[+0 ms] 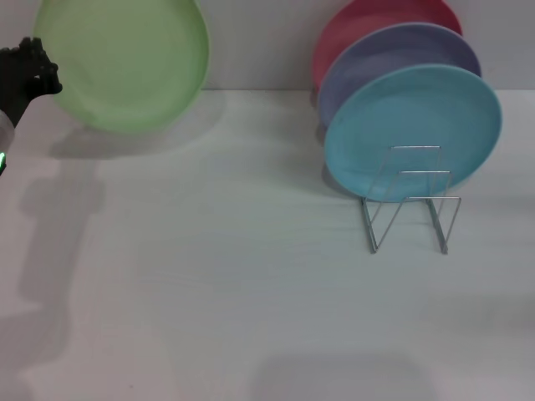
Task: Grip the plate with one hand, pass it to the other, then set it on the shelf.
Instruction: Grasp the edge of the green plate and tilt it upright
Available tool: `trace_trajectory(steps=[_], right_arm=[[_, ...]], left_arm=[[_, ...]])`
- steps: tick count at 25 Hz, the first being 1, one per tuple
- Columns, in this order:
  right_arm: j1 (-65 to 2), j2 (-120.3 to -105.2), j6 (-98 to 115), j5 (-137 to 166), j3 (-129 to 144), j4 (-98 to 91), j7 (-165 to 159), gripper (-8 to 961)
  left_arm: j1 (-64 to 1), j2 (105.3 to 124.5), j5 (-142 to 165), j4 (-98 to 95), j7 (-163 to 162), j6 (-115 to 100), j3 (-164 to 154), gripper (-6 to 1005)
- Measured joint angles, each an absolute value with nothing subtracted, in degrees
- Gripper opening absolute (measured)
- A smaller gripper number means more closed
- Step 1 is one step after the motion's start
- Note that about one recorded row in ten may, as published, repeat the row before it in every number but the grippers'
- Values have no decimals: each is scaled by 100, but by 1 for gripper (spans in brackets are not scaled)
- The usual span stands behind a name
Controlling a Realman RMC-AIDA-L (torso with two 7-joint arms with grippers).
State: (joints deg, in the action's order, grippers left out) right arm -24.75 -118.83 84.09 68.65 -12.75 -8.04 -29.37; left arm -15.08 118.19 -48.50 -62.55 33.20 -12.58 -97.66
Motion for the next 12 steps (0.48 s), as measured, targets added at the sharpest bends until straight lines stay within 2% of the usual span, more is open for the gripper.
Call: trace_trajectory(steps=[5,12], right_arm=[[-2478,-11883,8352,6865,-1238,-812,-2935,701],[-2478,-11885,8348,6866,-1067,-805,-2931,701]], left_arm=[[-1291,11798,-4335,-5995,2618,-2754,-10581,32],[-1110,11795,-3154,-5433,975,-3681,-10981,33]])
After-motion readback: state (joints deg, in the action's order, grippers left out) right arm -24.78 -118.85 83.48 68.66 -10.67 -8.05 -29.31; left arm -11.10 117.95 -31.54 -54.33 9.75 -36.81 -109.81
